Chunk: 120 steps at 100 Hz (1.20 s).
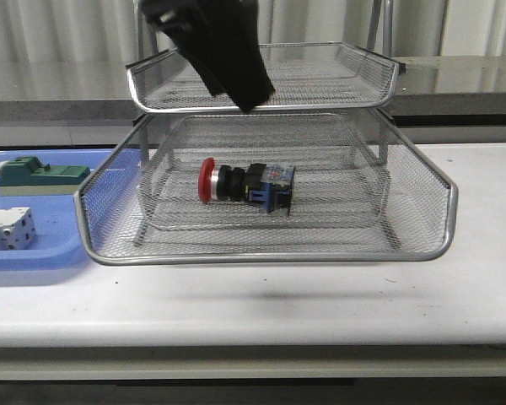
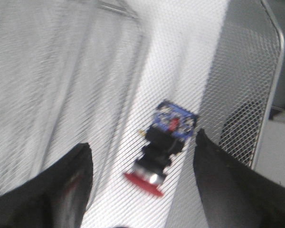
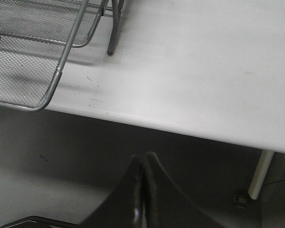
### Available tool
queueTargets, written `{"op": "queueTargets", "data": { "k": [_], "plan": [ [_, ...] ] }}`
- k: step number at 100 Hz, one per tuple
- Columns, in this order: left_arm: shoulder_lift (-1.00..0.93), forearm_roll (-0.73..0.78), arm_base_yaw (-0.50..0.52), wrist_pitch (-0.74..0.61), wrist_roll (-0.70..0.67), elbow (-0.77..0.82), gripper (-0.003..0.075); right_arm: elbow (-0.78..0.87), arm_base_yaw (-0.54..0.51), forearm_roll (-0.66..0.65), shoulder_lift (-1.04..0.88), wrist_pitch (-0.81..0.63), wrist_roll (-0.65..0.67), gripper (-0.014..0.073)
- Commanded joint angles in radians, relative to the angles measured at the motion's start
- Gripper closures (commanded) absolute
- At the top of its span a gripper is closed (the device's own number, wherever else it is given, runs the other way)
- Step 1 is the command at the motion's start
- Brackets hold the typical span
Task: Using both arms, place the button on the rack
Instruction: 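Carry the button over the pulled-out tier and release it there, then withdraw the left gripper back above the tray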
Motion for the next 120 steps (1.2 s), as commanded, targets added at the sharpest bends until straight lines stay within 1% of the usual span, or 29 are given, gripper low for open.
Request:
{"op": "queueTargets", "data": {
  "k": [1, 17, 31, 45, 62, 77, 95, 120],
  "plan": [
    [-0.102, -0.027, 0.05, -0.005, -0.057, -0.028, 0.0275, -0.032, -0.008, 0.0, 0.002, -0.054, -0.002, 0.0664],
    [-0.194, -0.027, 0.185, 0.017, -0.103, -0.013, 0.0279, -0.032, -0.008, 0.0, 0.002, -0.054, -0.002, 0.0664],
    [-0.288, -0.028, 0.314, 0.015, -0.112, 0.06, 0.0279, -0.032, -0.008, 0.0, 0.002, -0.054, -0.002, 0.0664],
    [-0.409, -0.028, 0.432, -0.031, -0.131, 0.191, 0.0279, -0.032, -0.008, 0.0, 0.002, -0.054, -0.002, 0.0664],
    [-0.602, -0.048, 0.535, -0.169, -0.151, 0.414, 0.0279, -0.032, -0.008, 0.0, 0.002, -0.054, -0.002, 0.0664],
    [-0.808, -0.064, 0.568, -0.317, -0.158, 0.605, 0.0279, -0.032, -0.008, 0.0, 0.002, -0.054, -0.002, 0.0664],
    [-1.051, -0.084, 0.569, -0.487, -0.158, 0.826, 0.0279, -0.032, -0.008, 0.0, 0.002, -0.054, -0.002, 0.0664],
    [-1.37, -0.125, 0.569, -0.647, -0.16, 1.088, 0.0279, -0.032, -0.008, 0.0, 0.002, -0.054, -0.002, 0.0664]
  ]
}}
